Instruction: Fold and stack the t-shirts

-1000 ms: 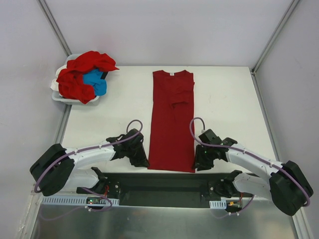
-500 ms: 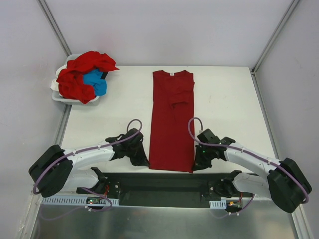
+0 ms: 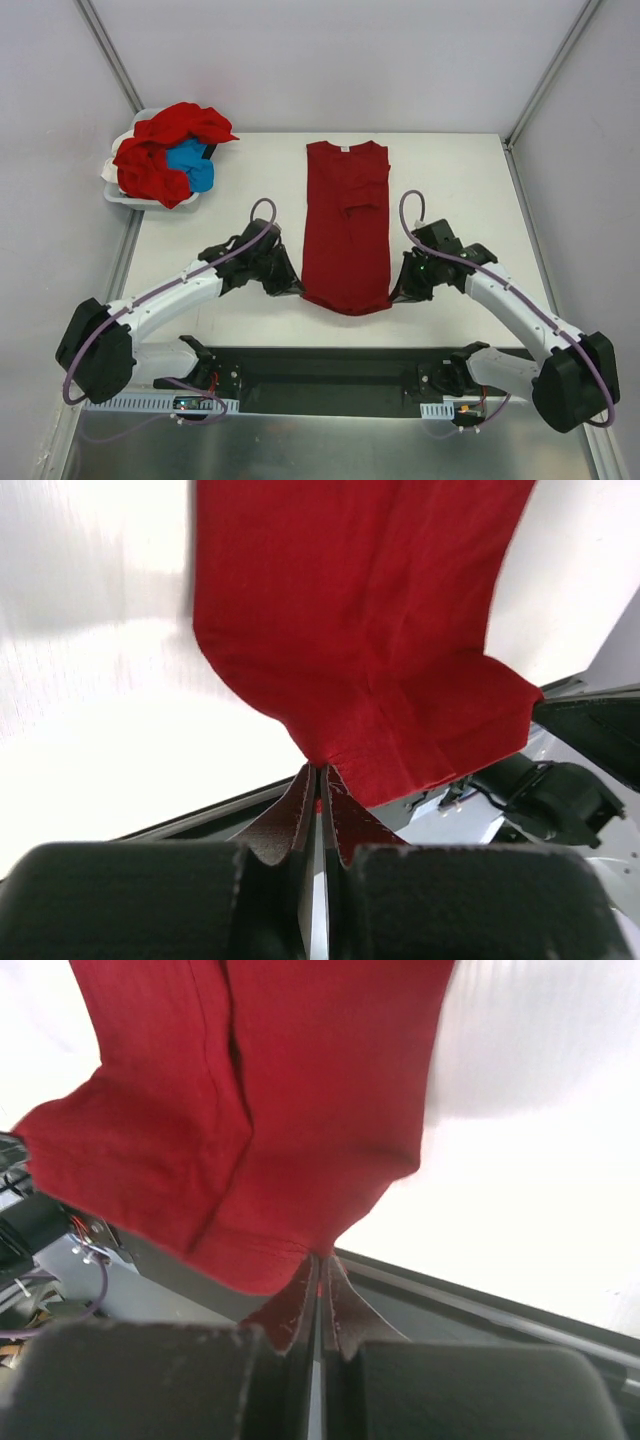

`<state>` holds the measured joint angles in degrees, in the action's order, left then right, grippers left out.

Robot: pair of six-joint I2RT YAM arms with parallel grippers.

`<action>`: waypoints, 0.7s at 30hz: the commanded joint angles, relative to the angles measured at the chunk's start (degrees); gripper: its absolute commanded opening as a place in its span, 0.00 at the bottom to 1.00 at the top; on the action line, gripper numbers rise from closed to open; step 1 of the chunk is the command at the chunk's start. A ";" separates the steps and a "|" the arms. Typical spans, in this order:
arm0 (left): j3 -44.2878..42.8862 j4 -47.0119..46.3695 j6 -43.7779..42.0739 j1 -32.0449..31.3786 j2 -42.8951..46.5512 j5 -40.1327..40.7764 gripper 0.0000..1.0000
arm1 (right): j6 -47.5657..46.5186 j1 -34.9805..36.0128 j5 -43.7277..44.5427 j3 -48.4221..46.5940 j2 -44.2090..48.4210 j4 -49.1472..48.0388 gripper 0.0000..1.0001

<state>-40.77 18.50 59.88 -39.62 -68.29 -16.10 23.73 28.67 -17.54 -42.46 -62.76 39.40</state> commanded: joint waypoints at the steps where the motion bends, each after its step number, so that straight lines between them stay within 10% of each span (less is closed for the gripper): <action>1: -5.97 3.56 -5.99 3.49 -2.19 0.37 0.00 | -7.54 -4.48 -2.50 -6.31 -3.76 4.11 0.01; 21: -27.07 4.09 -18.04 12.28 -21.88 3.09 0.00 | -17.13 -13.28 0.67 -28.46 -24.86 -0.55 0.01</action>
<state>-63.72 22.15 46.00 -29.10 -86.96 -15.00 9.15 16.62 -18.52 -65.89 -84.86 41.76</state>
